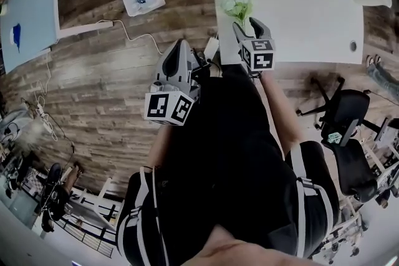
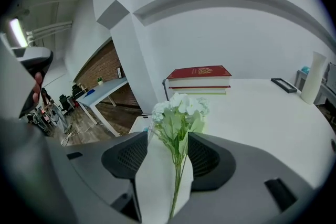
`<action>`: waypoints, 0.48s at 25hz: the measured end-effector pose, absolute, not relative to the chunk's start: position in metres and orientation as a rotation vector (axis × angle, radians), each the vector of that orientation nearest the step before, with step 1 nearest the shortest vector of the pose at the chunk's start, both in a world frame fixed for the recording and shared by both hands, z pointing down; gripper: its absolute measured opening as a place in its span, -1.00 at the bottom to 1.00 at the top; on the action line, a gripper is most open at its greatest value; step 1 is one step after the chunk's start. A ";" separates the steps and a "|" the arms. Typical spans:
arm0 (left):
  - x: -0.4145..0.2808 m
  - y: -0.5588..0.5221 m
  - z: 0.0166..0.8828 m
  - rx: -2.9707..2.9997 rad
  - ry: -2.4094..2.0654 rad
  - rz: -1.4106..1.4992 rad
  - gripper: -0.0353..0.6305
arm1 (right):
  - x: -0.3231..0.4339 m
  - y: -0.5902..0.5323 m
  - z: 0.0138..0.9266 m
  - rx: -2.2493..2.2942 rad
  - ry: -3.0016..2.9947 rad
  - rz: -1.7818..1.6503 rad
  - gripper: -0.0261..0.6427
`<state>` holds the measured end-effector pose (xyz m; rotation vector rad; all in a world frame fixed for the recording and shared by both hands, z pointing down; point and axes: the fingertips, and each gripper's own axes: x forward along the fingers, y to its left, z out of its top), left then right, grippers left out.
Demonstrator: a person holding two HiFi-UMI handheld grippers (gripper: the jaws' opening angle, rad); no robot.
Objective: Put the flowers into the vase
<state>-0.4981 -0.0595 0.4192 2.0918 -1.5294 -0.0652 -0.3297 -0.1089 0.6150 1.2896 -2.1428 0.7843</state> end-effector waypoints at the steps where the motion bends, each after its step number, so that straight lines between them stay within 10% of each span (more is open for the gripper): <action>1: -0.503 -0.061 0.420 2.089 -1.524 -0.073 -0.76 | -0.332 -0.113 0.616 1.280 -2.136 0.794 -0.21; 12: -0.526 -0.064 0.421 2.083 -1.490 -0.125 -0.76 | -0.341 -0.142 0.632 1.182 -2.035 0.908 0.01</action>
